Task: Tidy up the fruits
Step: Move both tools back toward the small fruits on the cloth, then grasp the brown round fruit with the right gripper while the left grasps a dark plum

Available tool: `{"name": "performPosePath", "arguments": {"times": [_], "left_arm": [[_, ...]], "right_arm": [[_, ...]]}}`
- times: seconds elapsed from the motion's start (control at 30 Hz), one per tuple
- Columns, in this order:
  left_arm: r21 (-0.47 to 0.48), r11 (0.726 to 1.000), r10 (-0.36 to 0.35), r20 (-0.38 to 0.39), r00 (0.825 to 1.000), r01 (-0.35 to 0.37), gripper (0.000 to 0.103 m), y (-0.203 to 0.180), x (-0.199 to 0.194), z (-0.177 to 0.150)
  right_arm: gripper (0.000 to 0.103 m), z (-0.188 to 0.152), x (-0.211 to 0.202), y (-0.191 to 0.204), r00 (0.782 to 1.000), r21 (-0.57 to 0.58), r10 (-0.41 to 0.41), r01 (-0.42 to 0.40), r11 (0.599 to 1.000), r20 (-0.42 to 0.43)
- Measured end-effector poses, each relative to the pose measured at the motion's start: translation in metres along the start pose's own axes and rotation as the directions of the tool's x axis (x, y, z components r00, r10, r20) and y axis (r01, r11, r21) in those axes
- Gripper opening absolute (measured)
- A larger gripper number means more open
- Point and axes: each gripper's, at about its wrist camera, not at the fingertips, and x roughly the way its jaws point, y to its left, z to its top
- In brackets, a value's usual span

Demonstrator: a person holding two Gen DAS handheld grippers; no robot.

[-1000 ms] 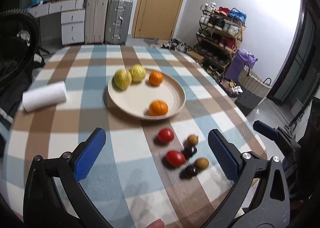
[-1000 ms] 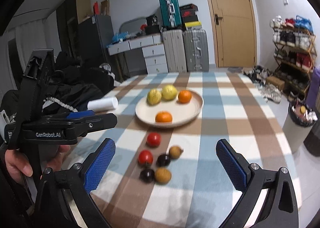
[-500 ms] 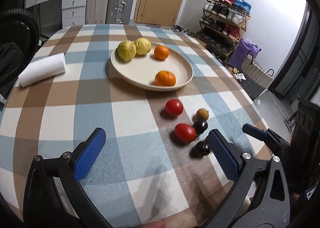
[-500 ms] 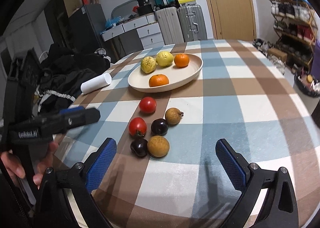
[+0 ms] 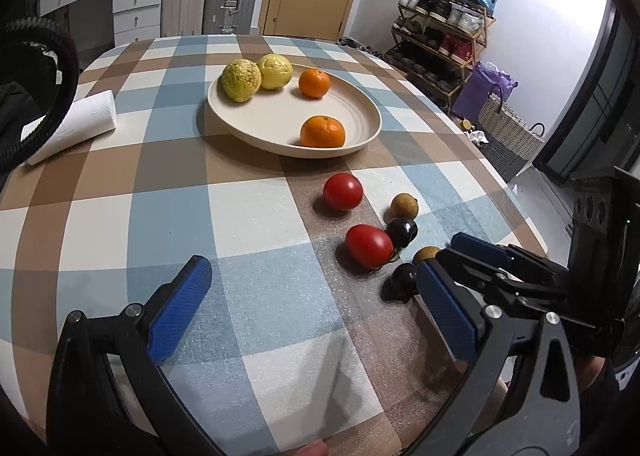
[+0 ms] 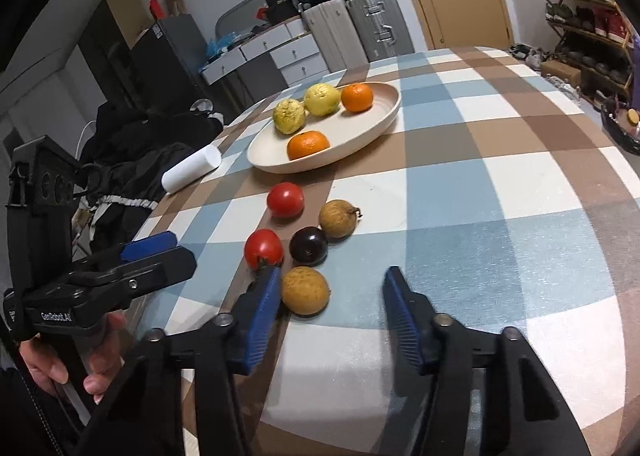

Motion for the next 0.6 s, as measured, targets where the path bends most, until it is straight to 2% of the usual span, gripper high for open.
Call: {"name": "performPosePath", "arguments": {"times": [0.3,0.6], "left_arm": [[0.013,1.000,-0.009,-0.022,1.000,0.009,0.102,-0.006,0.008,-0.003],[0.021,1.000,-0.011,-0.040,0.999,0.012,0.102,-0.009,0.015,-0.005]], "right_arm": [[0.034,-0.001,0.004,0.009,0.999,-0.034,0.036,-0.037,0.999,-0.019],[0.026,-0.003,0.002,0.000,0.995,0.032,0.100,-0.100,0.995,-0.015]]}}
